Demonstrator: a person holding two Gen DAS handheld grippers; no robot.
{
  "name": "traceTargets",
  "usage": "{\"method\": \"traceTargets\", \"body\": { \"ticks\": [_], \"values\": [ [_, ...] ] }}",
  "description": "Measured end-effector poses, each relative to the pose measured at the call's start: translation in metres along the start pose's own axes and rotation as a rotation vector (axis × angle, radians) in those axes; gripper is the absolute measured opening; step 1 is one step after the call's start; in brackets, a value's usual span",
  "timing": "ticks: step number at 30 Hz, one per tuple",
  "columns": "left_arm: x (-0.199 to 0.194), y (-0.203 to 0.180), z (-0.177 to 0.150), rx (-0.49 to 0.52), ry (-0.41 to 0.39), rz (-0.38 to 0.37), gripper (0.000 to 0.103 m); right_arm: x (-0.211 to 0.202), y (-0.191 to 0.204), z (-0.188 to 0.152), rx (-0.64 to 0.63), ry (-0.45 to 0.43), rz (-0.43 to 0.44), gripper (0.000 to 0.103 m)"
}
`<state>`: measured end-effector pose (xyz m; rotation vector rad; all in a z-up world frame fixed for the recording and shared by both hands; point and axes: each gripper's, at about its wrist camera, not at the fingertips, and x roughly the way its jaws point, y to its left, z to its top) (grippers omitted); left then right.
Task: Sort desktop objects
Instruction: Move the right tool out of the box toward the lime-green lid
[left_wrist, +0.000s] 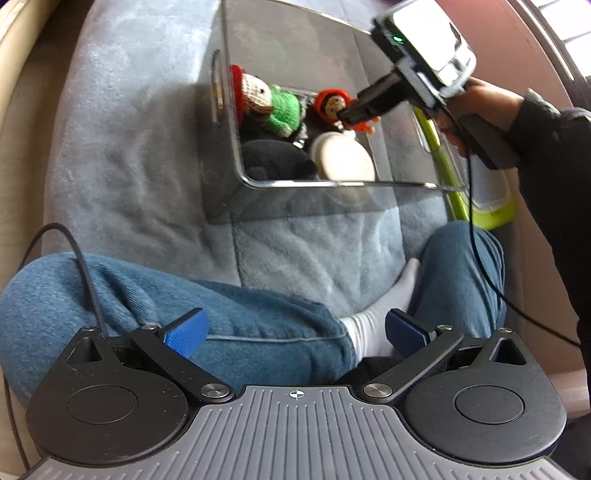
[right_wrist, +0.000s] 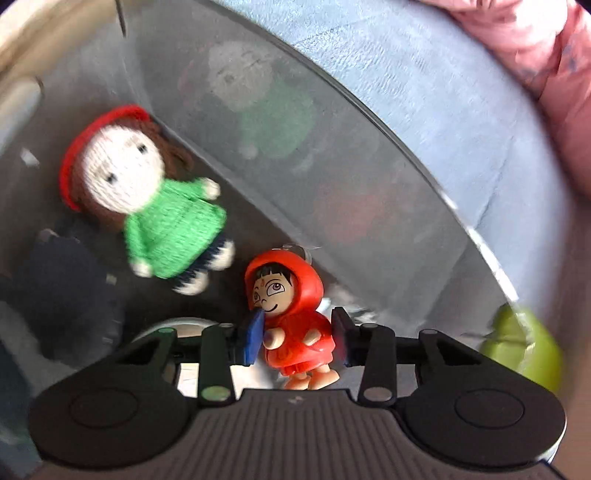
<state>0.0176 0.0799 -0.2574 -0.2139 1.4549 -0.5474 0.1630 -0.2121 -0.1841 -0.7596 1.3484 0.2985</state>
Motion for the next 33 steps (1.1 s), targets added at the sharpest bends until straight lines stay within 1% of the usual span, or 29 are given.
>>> {"method": "traceTargets", "body": {
  "ticks": [1,2,3,5,7,9,10,11,12,13,15,16,17,19,20,21,23,25,26,27,28,30,31,32,33],
  "values": [
    [-0.001,-0.001,-0.001,0.003,0.001,0.004,0.103,-0.001,-0.001,0.000,0.006,0.000,-0.008,0.046],
    [-0.001,-0.001,-0.003,0.002,0.001,0.008,0.103,-0.007,-0.005,-0.004,0.051,-0.020,0.017,0.052],
    [-0.002,-0.001,-0.004,0.002,0.001,0.013,0.103,-0.017,-0.011,-0.010,0.110,-0.051,0.055,0.054],
    [-0.003,-0.001,-0.002,-0.017,-0.005,0.004,0.103,-0.035,-0.023,-0.022,0.229,-0.112,0.130,0.054],
    [-0.004,-0.002,0.004,-0.038,-0.012,-0.018,0.103,-0.063,-0.046,-0.052,0.402,-0.253,0.239,0.055],
    [-0.002,-0.016,0.015,-0.025,-0.016,-0.054,0.103,-0.099,-0.070,-0.102,0.616,-0.442,0.321,0.066],
    [-0.001,-0.027,0.021,-0.003,-0.019,-0.074,0.103,-0.109,-0.079,-0.134,0.743,-0.535,0.340,0.080],
    [0.000,-0.042,0.028,0.031,-0.023,-0.094,0.103,-0.115,-0.085,-0.167,0.879,-0.624,0.348,0.090],
    [0.003,-0.062,0.036,0.079,-0.027,-0.117,0.103,-0.121,-0.091,-0.200,1.015,-0.713,0.354,0.092],
    [0.006,-0.083,0.043,0.131,-0.031,-0.140,0.103,-0.115,-0.092,-0.233,1.152,-0.763,0.363,0.092],
    [0.012,-0.125,0.056,0.225,-0.032,-0.191,0.103,-0.093,-0.088,-0.298,1.426,-0.814,0.382,0.092],
    [0.017,-0.146,0.060,0.259,-0.022,-0.229,0.103,-0.082,-0.086,-0.331,1.564,-0.837,0.390,0.092],
    [0.024,-0.167,0.064,0.284,-0.008,-0.282,0.103,-0.071,-0.084,-0.364,1.702,-0.858,0.397,0.092],
    [0.039,-0.201,0.071,0.297,0.023,-0.404,0.103,-0.037,-0.074,-0.413,1.899,-0.867,0.410,0.092],
    [0.048,-0.215,0.073,0.292,0.041,-0.433,0.103,-0.020,-0.071,-0.434,1.976,-0.870,0.421,0.092],
    [0.057,-0.228,0.075,0.286,0.059,-0.454,0.103,-0.003,-0.068,-0.449,2.038,-0.861,0.421,0.092],
    [0.072,-0.253,0.074,0.305,0.082,-0.441,0.103,0.032,-0.063,-0.468,2.132,-0.816,0.399,0.092],
    [0.083,-0.272,0.070,0.332,0.107,-0.427,0.103,0.059,-0.065,-0.475,2.163,-0.745,0.369,0.092],
    [0.088,-0.280,0.069,0.347,0.131,-0.431,0.103,0.073,-0.064,-0.474,2.172,-0.728,0.362,0.092],
    [0.093,-0.286,0.067,0.360,0.155,-0.443,0.103,0.087,-0.064,-0.472,2.174,-0.725,0.368,0.092],
    [0.096,-0.291,0.065,0.368,0.174,-0.458,0.103,0.099,-0.067,-0.472,2.177,-0.721,0.399,0.093],
    [0.097,-0.296,0.064,0.373,0.185,-0.492,0.103,0.119,-0.079,-0.472,2.178,-0.719,0.501,0.093],
    [0.097,-0.298,0.063,0.372,0.183,-0.507,0.103,0.127,-0.088,-0.469,2.152,-0.732,0.548,0.093],
    [0.096,-0.298,0.064,0.367,0.176,-0.517,0.103,0.132,-0.097,-0.464,2.116,-0.737,0.543,0.093],
    [0.096,-0.297,0.064,0.357,0.169,-0.522,0.103,0.134,-0.106,-0.457,2.073,-0.714,0.493,0.093]
  ]
}}
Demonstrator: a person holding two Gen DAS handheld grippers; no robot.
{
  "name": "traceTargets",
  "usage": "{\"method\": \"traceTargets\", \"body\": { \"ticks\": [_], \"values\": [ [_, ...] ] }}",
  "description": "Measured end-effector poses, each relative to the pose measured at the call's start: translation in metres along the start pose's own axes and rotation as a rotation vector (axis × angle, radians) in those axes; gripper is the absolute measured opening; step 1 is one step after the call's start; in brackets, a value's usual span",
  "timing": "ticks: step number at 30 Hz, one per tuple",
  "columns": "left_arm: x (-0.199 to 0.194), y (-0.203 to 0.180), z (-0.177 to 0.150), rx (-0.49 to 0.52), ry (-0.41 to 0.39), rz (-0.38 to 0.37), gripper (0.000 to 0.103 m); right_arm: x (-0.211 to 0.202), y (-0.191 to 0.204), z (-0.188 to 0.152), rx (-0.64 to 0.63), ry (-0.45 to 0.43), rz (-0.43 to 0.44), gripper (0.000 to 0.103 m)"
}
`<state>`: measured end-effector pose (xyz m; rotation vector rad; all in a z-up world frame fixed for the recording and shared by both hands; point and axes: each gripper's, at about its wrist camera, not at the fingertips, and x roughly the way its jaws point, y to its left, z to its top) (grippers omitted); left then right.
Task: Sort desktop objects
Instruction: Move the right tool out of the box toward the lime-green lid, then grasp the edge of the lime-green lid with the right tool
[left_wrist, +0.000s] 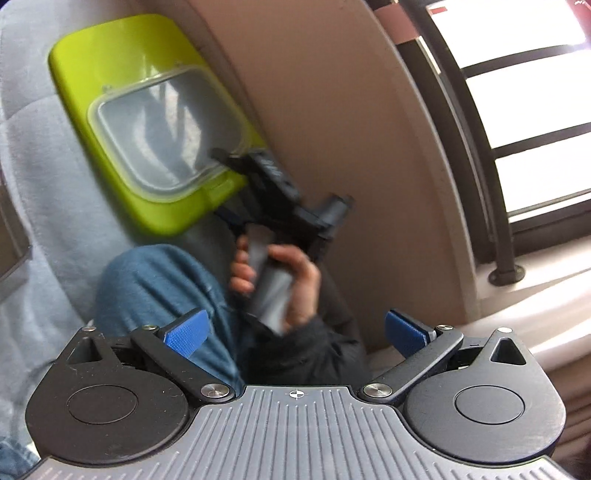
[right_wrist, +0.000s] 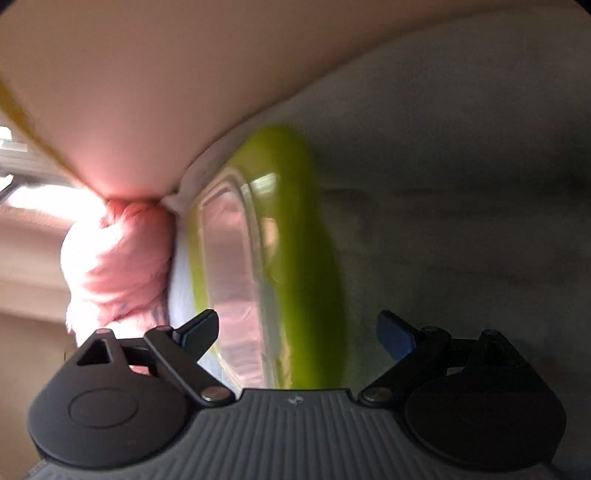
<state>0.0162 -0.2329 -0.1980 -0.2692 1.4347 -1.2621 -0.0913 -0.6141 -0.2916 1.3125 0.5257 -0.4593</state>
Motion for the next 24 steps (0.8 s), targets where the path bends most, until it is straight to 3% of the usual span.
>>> {"method": "traceTargets", "body": {
  "ticks": [2,5,11,13,16,19,21,23,24],
  "values": [
    [-0.002,0.005,-0.001,-0.030,-0.020,-0.001,0.103,0.021,0.011,0.001,-0.088,0.017,-0.060,0.090],
    [-0.001,0.019,-0.001,-0.101,-0.051,-0.006,0.103,0.026,0.027,-0.009,-0.121,0.041,0.008,0.084],
    [-0.009,0.038,-0.001,-0.203,-0.091,-0.065,0.103,0.010,0.062,-0.022,-0.060,0.006,0.405,0.084],
    [-0.017,0.040,-0.001,-0.204,-0.111,-0.067,0.103,0.017,0.082,-0.028,-0.089,-0.005,0.427,0.084],
    [-0.029,0.045,-0.002,-0.218,-0.135,-0.069,0.103,0.040,0.105,-0.040,-0.058,-0.031,0.388,0.083],
    [-0.039,0.055,-0.005,-0.238,-0.153,-0.073,0.103,0.066,0.113,-0.046,0.008,0.019,0.409,0.065],
    [-0.044,0.064,-0.007,-0.259,-0.169,-0.083,0.103,0.074,0.117,-0.052,0.019,0.043,0.432,0.061],
    [-0.050,0.072,-0.009,-0.282,-0.189,-0.095,0.103,0.078,0.123,-0.059,0.021,0.063,0.442,0.044],
    [-0.052,0.076,-0.009,-0.295,-0.201,-0.103,0.103,0.078,0.127,-0.060,0.021,0.075,0.429,0.041]
  ]
}}
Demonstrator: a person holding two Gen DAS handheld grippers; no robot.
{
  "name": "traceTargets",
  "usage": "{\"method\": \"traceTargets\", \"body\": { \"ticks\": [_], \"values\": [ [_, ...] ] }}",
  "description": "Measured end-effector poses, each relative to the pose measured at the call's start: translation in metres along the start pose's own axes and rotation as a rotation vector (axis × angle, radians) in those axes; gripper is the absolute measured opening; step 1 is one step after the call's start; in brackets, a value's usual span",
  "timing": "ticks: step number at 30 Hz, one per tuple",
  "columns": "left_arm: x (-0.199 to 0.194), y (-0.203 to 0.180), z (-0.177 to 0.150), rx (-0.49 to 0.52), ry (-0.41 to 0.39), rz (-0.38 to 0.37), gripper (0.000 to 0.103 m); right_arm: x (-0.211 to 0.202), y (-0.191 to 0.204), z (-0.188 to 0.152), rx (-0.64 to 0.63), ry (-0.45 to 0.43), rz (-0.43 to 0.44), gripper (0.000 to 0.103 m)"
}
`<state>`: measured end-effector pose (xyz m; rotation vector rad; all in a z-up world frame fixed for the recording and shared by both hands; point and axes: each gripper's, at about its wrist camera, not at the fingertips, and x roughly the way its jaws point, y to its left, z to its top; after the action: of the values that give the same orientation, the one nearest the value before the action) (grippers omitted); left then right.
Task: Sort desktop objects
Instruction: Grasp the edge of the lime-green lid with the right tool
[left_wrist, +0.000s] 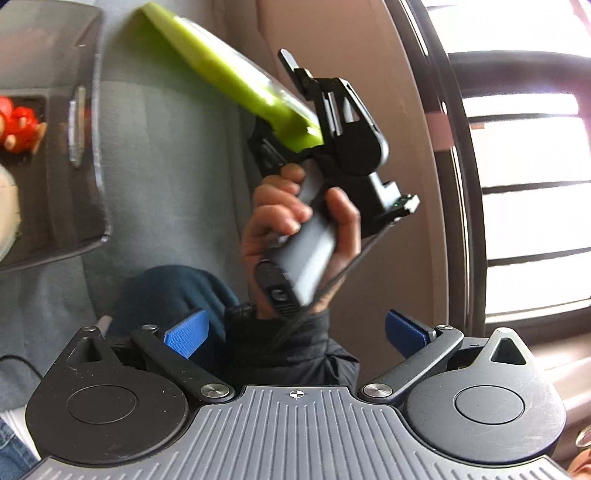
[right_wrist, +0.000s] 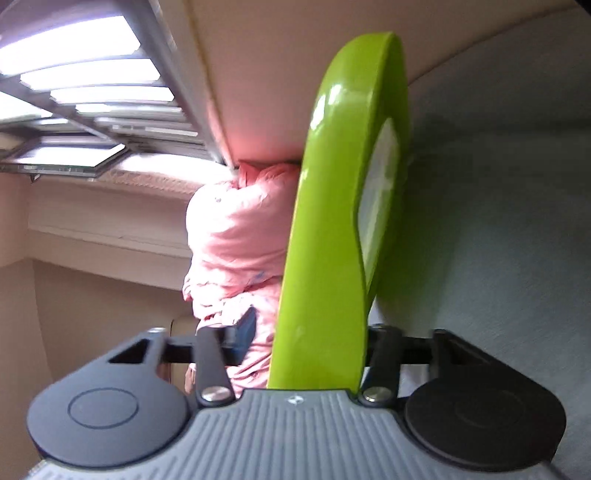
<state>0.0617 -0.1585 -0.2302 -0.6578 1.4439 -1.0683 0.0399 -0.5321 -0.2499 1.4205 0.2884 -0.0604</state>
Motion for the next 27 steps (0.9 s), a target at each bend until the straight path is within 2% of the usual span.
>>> {"method": "traceTargets", "body": {
  "ticks": [2,5,10,13,17,20,22,24,27],
  "values": [
    [-0.008,0.006,0.002,-0.021,-0.023,-0.008,0.103,0.008,0.001,-0.003,0.027,0.013,-0.030,0.025],
    [-0.020,0.012,0.003,-0.044,-0.052,-0.016,0.103,0.017,0.005,-0.008,0.051,0.024,-0.071,0.022],
    [-0.051,0.021,-0.006,-0.055,-0.111,-0.067,0.103,0.004,0.039,-0.019,-0.059,0.010,-0.080,0.025],
    [-0.074,0.030,-0.016,-0.082,-0.161,-0.112,0.103,-0.017,0.059,-0.026,-0.079,-0.002,-0.031,0.029],
    [-0.094,0.032,-0.019,-0.111,-0.246,-0.174,0.103,-0.041,0.068,-0.028,-0.023,0.045,0.056,0.029],
    [-0.097,0.027,0.000,-0.121,-0.285,-0.166,0.103,-0.060,0.075,-0.034,-0.020,0.067,0.103,0.030],
    [-0.097,0.028,0.016,-0.150,-0.301,-0.189,0.103,-0.074,0.085,-0.038,-0.045,0.076,0.127,0.030],
    [-0.095,0.033,0.035,-0.190,-0.305,-0.251,0.103,-0.082,0.102,-0.040,-0.088,0.103,0.172,0.030],
    [-0.090,0.056,0.065,-0.322,-0.267,-0.360,0.103,-0.097,0.122,-0.039,-0.161,0.163,0.268,0.031]
  ]
}}
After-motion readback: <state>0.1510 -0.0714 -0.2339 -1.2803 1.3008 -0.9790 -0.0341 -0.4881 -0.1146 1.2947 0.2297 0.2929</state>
